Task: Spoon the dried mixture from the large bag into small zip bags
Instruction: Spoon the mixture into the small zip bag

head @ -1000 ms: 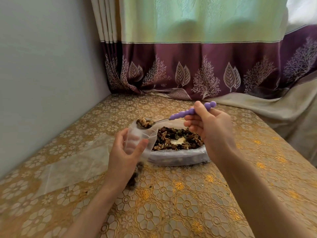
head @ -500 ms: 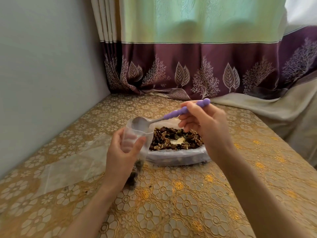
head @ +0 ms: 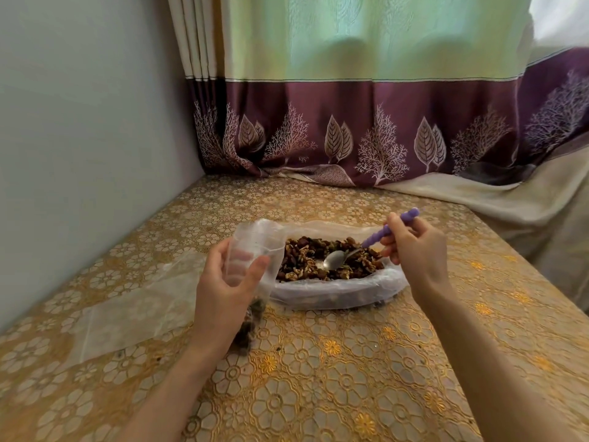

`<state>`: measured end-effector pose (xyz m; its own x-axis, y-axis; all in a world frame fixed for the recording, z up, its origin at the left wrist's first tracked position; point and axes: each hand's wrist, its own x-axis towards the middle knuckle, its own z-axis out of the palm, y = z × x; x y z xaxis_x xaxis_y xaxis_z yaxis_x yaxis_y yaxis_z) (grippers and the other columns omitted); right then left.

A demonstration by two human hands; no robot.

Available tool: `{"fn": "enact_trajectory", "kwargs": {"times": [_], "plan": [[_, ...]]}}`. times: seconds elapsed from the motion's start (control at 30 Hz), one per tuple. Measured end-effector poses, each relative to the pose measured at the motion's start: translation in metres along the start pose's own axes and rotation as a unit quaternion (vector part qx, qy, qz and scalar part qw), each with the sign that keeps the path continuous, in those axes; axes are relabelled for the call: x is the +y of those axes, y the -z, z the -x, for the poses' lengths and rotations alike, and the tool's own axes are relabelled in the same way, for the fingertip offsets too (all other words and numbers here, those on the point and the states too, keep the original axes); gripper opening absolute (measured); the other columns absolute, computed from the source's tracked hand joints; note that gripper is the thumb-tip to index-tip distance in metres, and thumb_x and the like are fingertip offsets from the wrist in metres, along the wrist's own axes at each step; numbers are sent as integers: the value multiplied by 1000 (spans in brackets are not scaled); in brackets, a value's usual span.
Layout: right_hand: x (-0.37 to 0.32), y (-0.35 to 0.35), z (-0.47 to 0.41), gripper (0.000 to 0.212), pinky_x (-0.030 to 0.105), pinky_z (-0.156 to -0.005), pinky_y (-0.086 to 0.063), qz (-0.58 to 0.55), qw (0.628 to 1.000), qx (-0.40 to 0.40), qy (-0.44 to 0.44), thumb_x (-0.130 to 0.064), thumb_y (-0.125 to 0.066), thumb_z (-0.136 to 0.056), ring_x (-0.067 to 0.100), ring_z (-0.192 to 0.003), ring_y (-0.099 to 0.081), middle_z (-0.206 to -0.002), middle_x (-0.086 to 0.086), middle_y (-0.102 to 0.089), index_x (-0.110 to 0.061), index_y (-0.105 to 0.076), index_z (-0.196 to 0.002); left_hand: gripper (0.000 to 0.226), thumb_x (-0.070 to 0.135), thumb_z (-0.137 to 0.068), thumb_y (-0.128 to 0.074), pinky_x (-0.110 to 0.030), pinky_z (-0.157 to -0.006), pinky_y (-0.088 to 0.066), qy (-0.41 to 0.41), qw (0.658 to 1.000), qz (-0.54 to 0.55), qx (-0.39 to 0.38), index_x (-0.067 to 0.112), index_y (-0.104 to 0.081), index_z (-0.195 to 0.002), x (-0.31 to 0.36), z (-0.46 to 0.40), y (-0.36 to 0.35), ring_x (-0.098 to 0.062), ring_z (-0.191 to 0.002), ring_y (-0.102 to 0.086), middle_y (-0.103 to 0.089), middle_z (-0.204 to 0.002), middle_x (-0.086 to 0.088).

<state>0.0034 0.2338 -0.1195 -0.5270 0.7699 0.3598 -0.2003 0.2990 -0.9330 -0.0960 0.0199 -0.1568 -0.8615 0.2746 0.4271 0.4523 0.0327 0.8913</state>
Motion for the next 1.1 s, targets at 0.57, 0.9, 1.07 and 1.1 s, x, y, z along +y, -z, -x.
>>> {"fn": "enact_trajectory", "kwargs": {"times": [0.57,0.9,1.07,1.1], "plan": [[3,-9,6,35,19,-50,-45,-47,981,-87,-166,-9,-45,-97,18,-63,-58,-78,16,-73,-1,-64,-69,57,55,-69,-61,-25,-69,-54,4,1000,2,-5,24,-50,-116,1,0,-1,-1,-79,-65,-65,-99,6],[0,0,-2,22,16,-45,-43,-87,979,-36,-181,-6,-44,-96,10,-48,-56,-58,6,-70,4,-59,-83,58,55,-69,-61,-21,-65,-55,0,1000,6,-6,24,-50,-117,1,0,-1,-1,-78,-65,-64,-98,7],[-10,-1,2,29,15,-46,-42,-115,980,-39,-159,-8,-43,-98,11,-51,-55,-57,4,-69,-1,-59,-75,60,56,-68,-61,-18,-65,-53,-1,1000,1,-9,24,-50,-118,0,0,-1,0,-81,-64,-64,-99,8],[-13,-2,3,31,15,-46,-42,-118,980,-39,-153,-9,-43,-98,11,-51,-55,-56,3,-69,-2,-59,-73,60,56,-68,-61,-19,-66,-53,-1,1000,2,-9,24,-49,-118,-1,0,0,-1,-82,-64,-64,-99,8]]}}
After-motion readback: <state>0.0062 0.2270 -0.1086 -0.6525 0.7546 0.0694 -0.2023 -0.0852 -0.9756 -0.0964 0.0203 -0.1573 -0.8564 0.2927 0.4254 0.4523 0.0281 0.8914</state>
